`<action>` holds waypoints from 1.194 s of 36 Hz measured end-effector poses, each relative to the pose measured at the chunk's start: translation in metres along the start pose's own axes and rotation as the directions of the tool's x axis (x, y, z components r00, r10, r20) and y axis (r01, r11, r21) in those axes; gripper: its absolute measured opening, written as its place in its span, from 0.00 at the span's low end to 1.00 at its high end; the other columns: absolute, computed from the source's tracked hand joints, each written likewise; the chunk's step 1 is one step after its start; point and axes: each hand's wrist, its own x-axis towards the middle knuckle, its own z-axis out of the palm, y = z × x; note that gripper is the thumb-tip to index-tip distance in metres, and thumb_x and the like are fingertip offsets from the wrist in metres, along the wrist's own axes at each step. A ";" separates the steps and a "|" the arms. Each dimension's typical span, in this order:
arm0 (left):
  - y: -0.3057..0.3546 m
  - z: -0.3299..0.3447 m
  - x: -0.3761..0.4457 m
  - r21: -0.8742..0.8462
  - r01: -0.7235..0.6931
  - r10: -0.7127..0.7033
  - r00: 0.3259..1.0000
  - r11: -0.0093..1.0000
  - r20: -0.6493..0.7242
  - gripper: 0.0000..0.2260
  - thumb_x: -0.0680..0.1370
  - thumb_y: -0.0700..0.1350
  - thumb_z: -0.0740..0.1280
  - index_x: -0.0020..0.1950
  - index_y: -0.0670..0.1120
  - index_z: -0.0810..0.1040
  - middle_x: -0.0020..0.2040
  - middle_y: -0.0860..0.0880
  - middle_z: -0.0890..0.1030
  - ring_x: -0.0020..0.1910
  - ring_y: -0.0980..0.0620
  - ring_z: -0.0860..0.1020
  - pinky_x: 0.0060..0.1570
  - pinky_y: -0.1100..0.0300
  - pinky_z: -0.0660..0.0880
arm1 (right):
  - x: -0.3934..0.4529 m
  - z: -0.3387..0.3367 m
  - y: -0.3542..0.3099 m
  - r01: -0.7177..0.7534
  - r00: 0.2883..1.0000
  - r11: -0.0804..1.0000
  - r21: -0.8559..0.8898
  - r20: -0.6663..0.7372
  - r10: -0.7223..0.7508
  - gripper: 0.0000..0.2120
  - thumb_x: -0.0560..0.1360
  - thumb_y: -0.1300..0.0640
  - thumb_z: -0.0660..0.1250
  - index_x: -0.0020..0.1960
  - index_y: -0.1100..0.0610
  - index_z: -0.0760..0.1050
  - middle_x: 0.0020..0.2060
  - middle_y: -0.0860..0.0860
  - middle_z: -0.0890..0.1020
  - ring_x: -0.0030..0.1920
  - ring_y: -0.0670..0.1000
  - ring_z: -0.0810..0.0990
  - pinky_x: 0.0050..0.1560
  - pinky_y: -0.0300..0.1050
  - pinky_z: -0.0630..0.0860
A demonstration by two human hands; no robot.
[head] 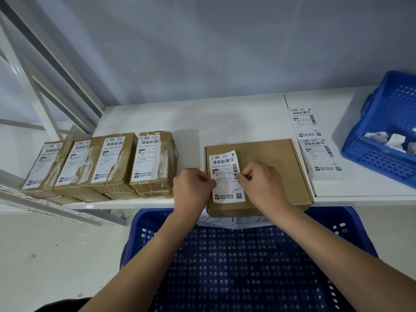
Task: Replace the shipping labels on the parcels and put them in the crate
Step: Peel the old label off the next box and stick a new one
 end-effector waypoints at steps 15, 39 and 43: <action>-0.001 -0.001 -0.002 -0.046 0.010 -0.009 1.000 0.999 0.015 0.04 0.76 0.43 0.74 0.48 0.48 0.80 0.38 0.54 0.80 0.36 0.60 0.77 0.29 0.68 0.69 | 0.005 -0.001 0.004 -0.018 0.999 1.000 -0.013 -0.027 0.018 0.09 0.79 0.57 0.68 0.41 0.58 0.76 0.32 0.47 0.79 0.32 0.45 0.76 0.32 0.40 0.68; -0.005 -0.004 -0.013 -0.008 0.019 -0.016 0.976 1.000 0.217 0.24 0.78 0.46 0.73 0.73 0.46 0.73 0.63 0.47 0.82 0.60 0.47 0.81 0.59 0.50 0.80 | 0.000 0.008 0.024 0.511 0.848 0.800 -0.316 0.335 -0.409 0.33 0.82 0.39 0.38 0.80 0.55 0.58 0.79 0.48 0.58 0.80 0.47 0.53 0.81 0.48 0.47; -0.006 -0.002 -0.013 -0.046 0.034 -0.023 0.975 0.998 0.220 0.23 0.78 0.45 0.73 0.73 0.46 0.72 0.63 0.47 0.82 0.60 0.48 0.81 0.61 0.50 0.79 | 0.003 0.005 0.018 0.470 0.865 0.808 -0.354 0.369 -0.341 0.37 0.79 0.36 0.29 0.82 0.53 0.49 0.80 0.46 0.50 0.80 0.44 0.47 0.81 0.47 0.46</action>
